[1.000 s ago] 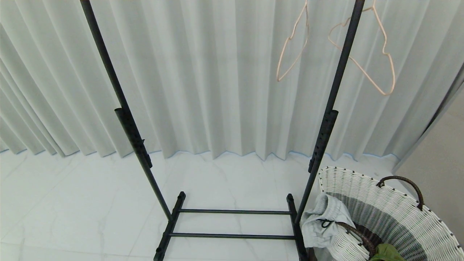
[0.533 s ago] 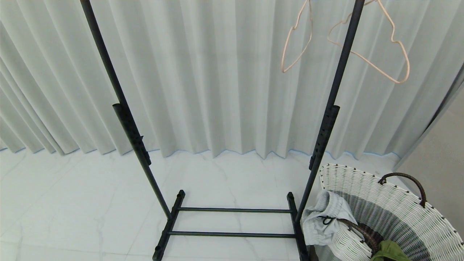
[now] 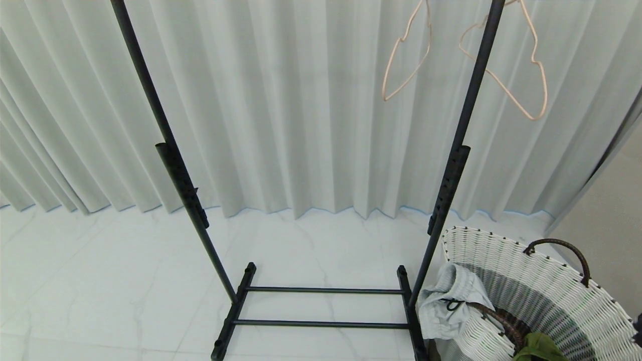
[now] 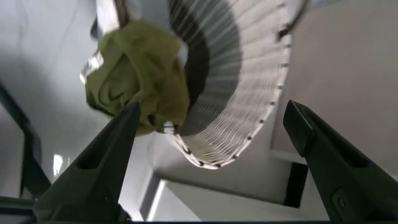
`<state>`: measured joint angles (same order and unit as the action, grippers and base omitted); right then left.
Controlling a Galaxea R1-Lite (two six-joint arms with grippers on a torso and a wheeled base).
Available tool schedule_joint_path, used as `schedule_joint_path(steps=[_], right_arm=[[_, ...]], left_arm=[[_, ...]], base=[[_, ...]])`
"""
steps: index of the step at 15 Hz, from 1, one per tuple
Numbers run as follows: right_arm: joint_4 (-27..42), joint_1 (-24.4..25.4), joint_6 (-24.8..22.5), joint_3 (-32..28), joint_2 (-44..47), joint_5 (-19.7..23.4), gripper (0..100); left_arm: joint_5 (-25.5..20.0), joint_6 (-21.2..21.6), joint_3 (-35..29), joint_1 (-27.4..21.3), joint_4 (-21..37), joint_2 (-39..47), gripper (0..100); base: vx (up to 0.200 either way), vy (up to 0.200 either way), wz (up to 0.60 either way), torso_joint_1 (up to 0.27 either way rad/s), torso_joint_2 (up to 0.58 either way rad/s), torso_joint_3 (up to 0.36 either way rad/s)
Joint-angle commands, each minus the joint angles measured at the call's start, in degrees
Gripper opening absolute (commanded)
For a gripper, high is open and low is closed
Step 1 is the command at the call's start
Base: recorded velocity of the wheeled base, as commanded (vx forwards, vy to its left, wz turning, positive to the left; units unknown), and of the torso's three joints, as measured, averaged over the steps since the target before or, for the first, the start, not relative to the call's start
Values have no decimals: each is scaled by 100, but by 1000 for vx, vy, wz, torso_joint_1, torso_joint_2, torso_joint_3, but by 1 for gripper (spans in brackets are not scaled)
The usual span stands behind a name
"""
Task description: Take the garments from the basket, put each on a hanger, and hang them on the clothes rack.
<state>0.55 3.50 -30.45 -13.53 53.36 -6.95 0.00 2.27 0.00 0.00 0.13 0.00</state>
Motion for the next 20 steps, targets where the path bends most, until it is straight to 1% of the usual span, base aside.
schedule_joint_path(steps=[1, 3, 4, 5, 7, 8, 11, 13, 16, 17, 18, 19, 20], right_arm=[[-617, 283, -163, 290, 1608, 1, 100], [-916, 424, -154, 307, 2109, 1, 100], [-1294, 432, -154, 298, 2697, 9, 100], [-1663, 441, -163, 307, 3093, 9, 100], [-2331, 406, -163, 307, 3805, -70, 100], [-2533, 406, -154, 298, 4060, -175, 100], [-3070, 353, -154, 281, 4526, -228, 100], [-3368, 318, -154, 290, 4649, -228, 100], [-3403, 301, -128, 290, 4649, -228, 100], [-3403, 265, -128, 281, 4649, -228, 0], [-3403, 265, -128, 263, 4657, -237, 0], [-3403, 248, -136, 272, 4622, -377, 0], [-3412, 239, -101, 307, 4543, -703, 0]], left_arm=[[0, 2, 0, 0, 4, 9, 100], [0, 2, 0, 0, 4, 0, 100], [0, -7, 0, 0, -5, 0, 100], [0, -7, 0, 0, -5, 0, 100], [0, -33, 0, 0, 4, 0, 100], [0, -33, 0, 0, -5, 0, 100], [0, -33, 0, 0, 4, 0, 100], [0, -139, 0, 0, -5, 0, 100], [0, -148, 0, 0, 4, 9, 100], [0, -148, 0, 0, -5, 9, 100], [0, -148, 0, 0, -5, 9, 100], [0, -148, 0, 0, -5, 9, 100], [0, -148, 0, 0, -5, 9, 100]], base=[[0, 0, 0, 0, 0, 0], [0, 0, 0, 0, 0, 0], [0, 0, 0, 0, 0, 0], [0, 0, 0, 0, 0, 0], [0, 0, 0, 0, 0, 0], [0, 0, 0, 0, 0, 0], [0, 0, 0, 0, 0, 0], [0, 0, 0, 0, 0, 0], [0, 0, 0, 0, 0, 0], [0, 0, 0, 0, 0, 0], [0, 0, 0, 0, 0, 0], [0, 0, 0, 0, 0, 0], [0, 0, 0, 0, 0, 0]])
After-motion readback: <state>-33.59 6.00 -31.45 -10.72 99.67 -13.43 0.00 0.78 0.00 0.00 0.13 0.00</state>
